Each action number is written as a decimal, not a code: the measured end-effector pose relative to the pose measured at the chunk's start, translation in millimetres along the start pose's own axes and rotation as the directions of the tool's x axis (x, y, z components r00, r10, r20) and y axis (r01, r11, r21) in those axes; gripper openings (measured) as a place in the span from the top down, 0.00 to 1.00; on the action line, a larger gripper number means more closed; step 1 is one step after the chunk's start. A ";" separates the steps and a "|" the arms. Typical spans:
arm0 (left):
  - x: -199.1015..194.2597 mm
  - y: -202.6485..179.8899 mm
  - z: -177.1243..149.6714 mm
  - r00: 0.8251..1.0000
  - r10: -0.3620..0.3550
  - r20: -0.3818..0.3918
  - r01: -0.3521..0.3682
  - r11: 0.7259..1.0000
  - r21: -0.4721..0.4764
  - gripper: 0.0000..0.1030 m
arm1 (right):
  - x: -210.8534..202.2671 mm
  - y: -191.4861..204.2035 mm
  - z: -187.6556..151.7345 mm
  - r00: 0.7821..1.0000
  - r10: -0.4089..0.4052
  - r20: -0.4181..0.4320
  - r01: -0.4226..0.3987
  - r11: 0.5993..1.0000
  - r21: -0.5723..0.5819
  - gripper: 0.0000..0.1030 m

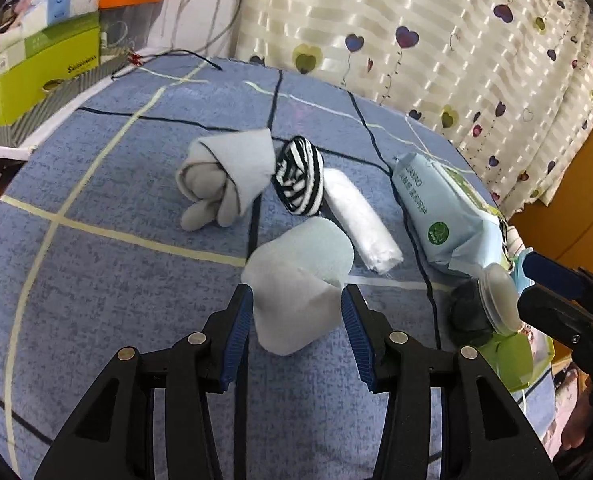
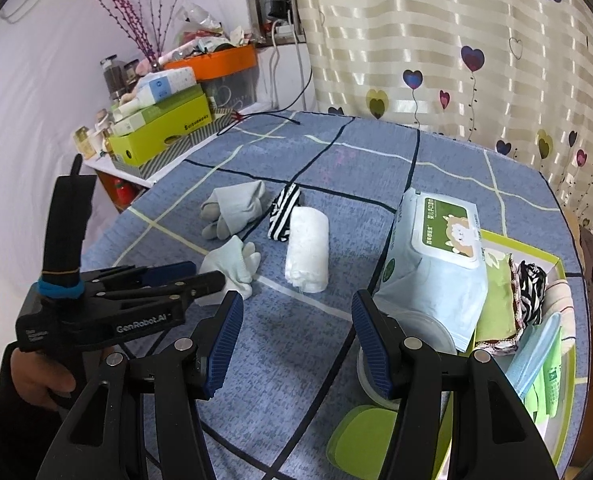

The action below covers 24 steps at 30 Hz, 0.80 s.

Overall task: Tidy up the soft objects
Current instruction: 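Grasp the white sock with the left tool while the right tool grasps the white rolled cloth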

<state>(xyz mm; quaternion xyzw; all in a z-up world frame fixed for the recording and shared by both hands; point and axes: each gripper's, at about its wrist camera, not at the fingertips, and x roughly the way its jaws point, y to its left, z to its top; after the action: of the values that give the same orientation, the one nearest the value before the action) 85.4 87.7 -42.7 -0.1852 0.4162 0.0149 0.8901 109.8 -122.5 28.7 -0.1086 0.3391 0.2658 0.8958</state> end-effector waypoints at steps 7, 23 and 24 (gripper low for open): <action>17.3 -8.2 3.3 0.999 -0.009 -0.031 0.009 1.000 -0.012 0.54 | 11.8 -2.6 4.5 1.000 0.004 -0.014 -0.004 1.000 -0.002 0.45; 1.3 10.1 5.5 1.000 0.004 0.018 -0.003 0.998 -0.056 0.75 | 92.7 -1.0 41.5 0.983 -0.048 -0.176 0.043 0.999 -0.032 0.45; -1.9 13.4 5.9 1.000 0.007 0.027 -0.005 0.998 -0.062 0.75 | 100.1 -1.5 41.7 0.980 -0.049 -0.193 0.045 0.999 -0.023 0.45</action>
<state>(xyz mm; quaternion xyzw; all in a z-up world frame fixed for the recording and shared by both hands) 86.1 102.4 -42.1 -0.2114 0.4040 0.0329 0.8894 196.6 -67.8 -6.7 -0.1502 0.4194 0.2359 0.8637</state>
